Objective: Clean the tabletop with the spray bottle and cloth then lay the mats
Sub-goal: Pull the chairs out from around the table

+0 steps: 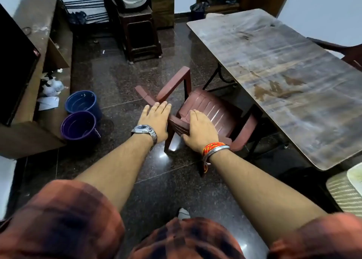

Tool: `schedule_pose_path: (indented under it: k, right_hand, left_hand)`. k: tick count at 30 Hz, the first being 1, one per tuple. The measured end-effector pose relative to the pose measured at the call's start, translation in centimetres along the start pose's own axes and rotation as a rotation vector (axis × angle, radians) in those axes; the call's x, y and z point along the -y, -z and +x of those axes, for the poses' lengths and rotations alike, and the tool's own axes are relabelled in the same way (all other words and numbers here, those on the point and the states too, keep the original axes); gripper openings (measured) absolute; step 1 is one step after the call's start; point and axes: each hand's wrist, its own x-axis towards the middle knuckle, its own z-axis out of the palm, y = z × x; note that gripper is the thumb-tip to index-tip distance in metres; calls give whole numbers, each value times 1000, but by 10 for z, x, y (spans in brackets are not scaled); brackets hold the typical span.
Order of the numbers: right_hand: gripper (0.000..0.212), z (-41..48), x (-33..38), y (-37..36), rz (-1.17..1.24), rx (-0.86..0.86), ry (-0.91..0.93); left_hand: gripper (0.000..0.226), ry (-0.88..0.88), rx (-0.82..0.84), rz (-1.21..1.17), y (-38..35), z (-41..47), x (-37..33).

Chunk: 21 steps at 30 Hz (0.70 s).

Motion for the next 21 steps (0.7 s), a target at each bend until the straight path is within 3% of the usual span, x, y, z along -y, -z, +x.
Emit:
schedule_pose_path:
  k: [4, 9, 13, 21]
  right_hand:
    - [69, 24, 10, -11, 23, 58, -53]
    - [50, 38, 21, -14, -42, 194, -206]
    - [23, 44, 33, -20, -141, 196, -357]
    - [22, 53, 85, -35, -163, 166, -518]
  left_hand:
    - [79, -91, -26, 20, -9, 31, 16]
    - [37, -324, -76, 175, -13, 67, 35]
    - [25, -557, 18, 245, 0, 90, 43]
    - [22, -849, 45, 364, 4, 108, 87]
